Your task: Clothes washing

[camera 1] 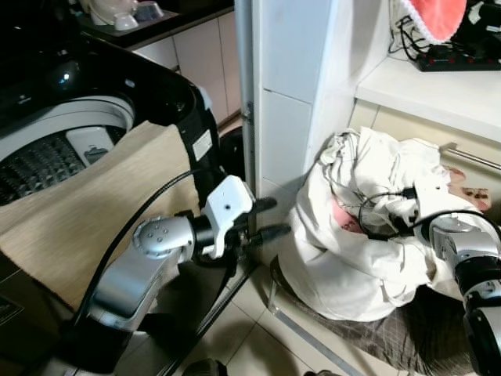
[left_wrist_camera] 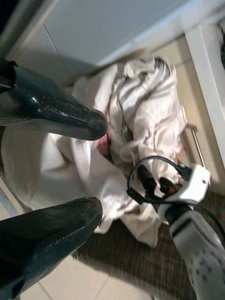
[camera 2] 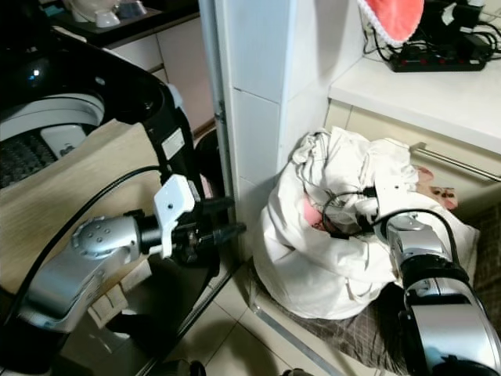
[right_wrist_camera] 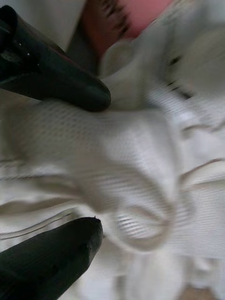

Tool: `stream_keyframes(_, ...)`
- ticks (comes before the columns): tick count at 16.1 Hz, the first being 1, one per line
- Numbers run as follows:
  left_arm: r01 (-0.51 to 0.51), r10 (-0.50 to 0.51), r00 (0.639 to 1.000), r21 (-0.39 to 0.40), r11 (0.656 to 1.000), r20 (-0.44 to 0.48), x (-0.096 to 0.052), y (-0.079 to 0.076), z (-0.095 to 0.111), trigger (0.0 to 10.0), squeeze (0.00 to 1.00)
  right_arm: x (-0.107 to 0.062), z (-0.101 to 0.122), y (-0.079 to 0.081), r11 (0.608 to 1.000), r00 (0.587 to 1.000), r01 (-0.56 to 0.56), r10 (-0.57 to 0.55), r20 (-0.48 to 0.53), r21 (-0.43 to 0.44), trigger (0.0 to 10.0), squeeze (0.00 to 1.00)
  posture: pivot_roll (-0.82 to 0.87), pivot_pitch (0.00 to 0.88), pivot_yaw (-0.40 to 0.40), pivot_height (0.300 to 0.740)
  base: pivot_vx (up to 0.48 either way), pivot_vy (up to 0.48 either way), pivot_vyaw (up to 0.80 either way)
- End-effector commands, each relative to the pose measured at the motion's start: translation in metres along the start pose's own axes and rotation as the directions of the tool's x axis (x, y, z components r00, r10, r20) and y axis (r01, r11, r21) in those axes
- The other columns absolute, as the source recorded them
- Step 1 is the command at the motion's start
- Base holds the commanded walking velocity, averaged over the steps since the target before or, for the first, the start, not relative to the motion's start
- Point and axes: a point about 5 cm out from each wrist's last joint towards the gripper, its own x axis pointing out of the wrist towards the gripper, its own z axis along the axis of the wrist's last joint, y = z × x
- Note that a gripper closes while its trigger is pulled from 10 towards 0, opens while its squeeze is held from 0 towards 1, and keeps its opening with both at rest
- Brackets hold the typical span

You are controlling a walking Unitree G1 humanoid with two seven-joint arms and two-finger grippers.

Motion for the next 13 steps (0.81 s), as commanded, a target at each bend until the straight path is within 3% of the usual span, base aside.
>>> stream_keyframes(1, 0.027, -0.027, 1.0, -0.003, 1.0, -0.01, 0.0, -0.004, 0.001, 10.0, 0.0, 0.0, 0.003, 0.0, 1.0, 1.0, -0.009, 0.008, -0.029, -0.027, 10.0, 0.0, 0.03, 0.085, 0.074, 0.74, 0.0, 0.0, 0.0)
stream_keyframes(3, 0.035, -0.036, 0.999, -0.007, 0.999, -0.019, 0.0, -0.006, 0.003, 10.0, 0.0, 0.001, -0.002, 0.0, 0.999, 0.997, -0.023, 0.02, -0.069, -0.043, 10.0, 0.0, 0.03, 0.082, 0.073, 0.74, 0.0, 0.0, 0.0)
stream_keyframes(4, 0.029, -0.03, 0.999, -0.01, 1.0, -0.019, 0.001, -0.006, 0.004, 10.0, 0.0, 0.001, -0.002, 0.0, 0.999, 0.997, -0.031, 0.028, -0.065, -0.035, 6.0, 0.0, 0.02, 0.079, 0.074, 0.74, 0.0, 0.0, 0.0)
stream_keyframes(5, 0.006, -0.006, 1.0, -0.009, 1.0, -0.01, 0.002, -0.002, 0.007, 10.0, 0.0, 0.001, 0.004, 0.003, 0.999, 0.998, -0.051, 0.051, -0.026, -0.01, 0.0, 0.0, 0.02, 0.077, 0.07, 0.74, 0.0, 0.0, 0.0)
stream_keyframes(11, 0.0, 0.0, 1.0, -0.008, 1.0, -0.009, 0.003, -0.003, 0.009, 10.0, 0.0, 0.001, 0.023, 0.013, 0.993, 0.987, -0.112, 0.117, 0.113, -0.045, 0.0, 0.0, 0.02, 0.066, 0.069, 0.74, 0.0, 0.0, 0.0)
stream_keyframes(13, -0.003, 0.002, 1.0, -0.008, 1.0, -0.012, 0.003, -0.002, 0.009, 10.0, 0.0, 0.002, 0.016, 0.016, 0.991, 0.989, -0.126, 0.128, 0.076, -0.034, 0.0, 0.0, 0.02, 0.069, 0.07, 0.74, 0.0, 0.0, 0.0)
